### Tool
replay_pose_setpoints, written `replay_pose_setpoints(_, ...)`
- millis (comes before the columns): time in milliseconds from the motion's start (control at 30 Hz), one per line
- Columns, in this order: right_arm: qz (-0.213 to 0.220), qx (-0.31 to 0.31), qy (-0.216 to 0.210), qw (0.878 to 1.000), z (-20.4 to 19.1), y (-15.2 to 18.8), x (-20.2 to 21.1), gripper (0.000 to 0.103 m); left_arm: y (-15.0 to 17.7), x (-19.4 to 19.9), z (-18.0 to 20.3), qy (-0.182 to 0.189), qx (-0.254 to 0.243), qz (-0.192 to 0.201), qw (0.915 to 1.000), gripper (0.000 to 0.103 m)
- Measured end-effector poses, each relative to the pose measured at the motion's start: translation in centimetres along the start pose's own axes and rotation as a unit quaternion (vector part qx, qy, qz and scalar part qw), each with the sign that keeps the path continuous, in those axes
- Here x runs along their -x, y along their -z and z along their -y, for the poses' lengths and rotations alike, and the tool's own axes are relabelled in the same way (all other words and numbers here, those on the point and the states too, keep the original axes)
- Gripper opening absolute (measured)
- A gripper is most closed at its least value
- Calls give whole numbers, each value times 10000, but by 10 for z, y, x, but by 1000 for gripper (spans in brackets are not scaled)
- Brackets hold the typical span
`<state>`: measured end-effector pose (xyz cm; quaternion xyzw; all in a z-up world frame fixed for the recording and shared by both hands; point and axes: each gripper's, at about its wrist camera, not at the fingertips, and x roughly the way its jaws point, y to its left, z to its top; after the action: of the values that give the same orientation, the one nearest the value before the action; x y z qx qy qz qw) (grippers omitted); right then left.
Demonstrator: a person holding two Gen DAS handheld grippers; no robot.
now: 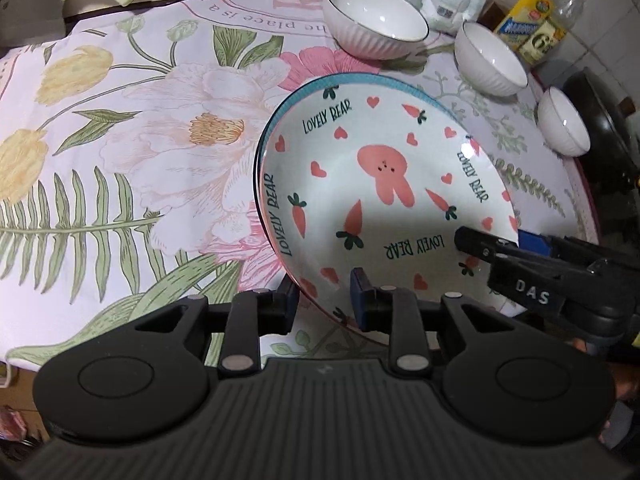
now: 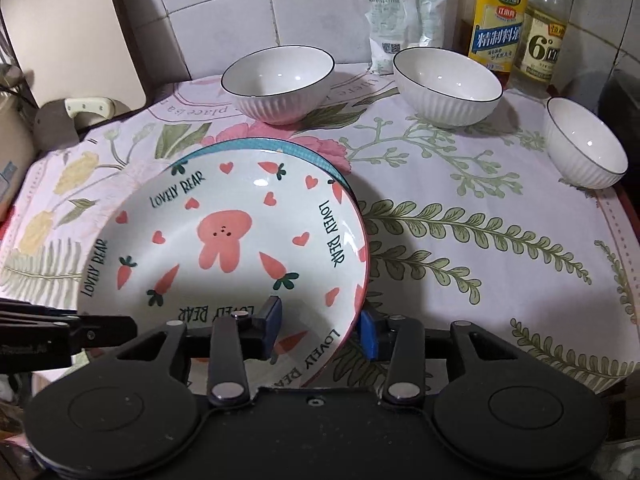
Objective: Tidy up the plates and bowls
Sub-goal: 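Lower the bunny plate flat onto the blue plate, then open both grippers and pull back from the plate stack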
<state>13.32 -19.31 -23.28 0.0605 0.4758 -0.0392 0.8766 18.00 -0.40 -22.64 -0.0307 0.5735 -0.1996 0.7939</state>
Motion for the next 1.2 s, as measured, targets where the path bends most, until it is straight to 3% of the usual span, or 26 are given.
replay_pose_setpoints(467,324,51,735,9968,-20,4,-10,50,-18,-9,-5,4,-420,-508,9978,28)
replay_pose_setpoints(667,194,-326,484,9981,-8,1,-11,50,-20,-5,-2,-111,-560,-585,9967,30)
replay_pose_setpoints(800,60,-369,79,9993,2,-3,0,51,-17,5,4,-337,-444,-635,9964,32)
replay_pose_setpoints(933,149,175,-234,9995,8,-4,21,54,-12,22,15,-467,-228,-562,9971,41)
replay_pose_setpoints(1200,251,1036,-751,9915,47,-13,73,58,0,64,70,-801,-105,-62,9967,44)
